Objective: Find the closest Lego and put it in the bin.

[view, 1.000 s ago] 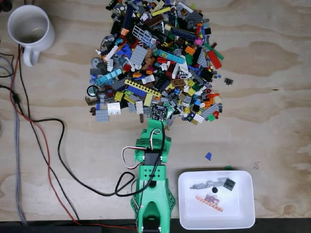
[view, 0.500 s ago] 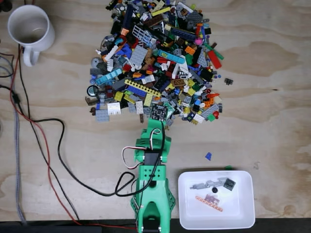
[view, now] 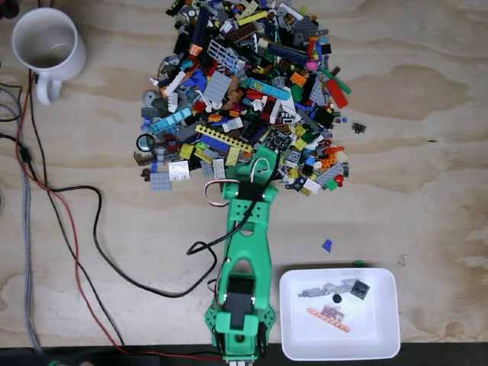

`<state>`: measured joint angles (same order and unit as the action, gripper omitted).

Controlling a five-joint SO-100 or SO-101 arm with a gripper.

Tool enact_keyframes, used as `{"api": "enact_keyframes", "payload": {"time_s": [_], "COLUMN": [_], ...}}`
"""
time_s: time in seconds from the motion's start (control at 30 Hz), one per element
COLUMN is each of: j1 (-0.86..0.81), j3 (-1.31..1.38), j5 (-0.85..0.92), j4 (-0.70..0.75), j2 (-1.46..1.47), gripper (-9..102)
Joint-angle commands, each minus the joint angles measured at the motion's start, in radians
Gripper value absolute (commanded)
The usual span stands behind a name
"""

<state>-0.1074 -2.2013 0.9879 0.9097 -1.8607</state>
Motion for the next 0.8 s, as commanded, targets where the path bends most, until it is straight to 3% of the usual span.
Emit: {"api": "enact_keyframes", "payload": {"time_s": [0.0, 0.3, 0.57, 0.77], "j1": [-0.067, -0.115, -0.092, -0.077], "j3": [0.12, 0.149, 0.17, 0.186], "j5": [-0.066, -0.104, -0.1, -0.104], "j4": [-0.031, -0.107, -0.121, -0.117], "j2": [0.095, 0.209, 0.241, 0.258], "gripper": [29, 27, 16, 14]}}
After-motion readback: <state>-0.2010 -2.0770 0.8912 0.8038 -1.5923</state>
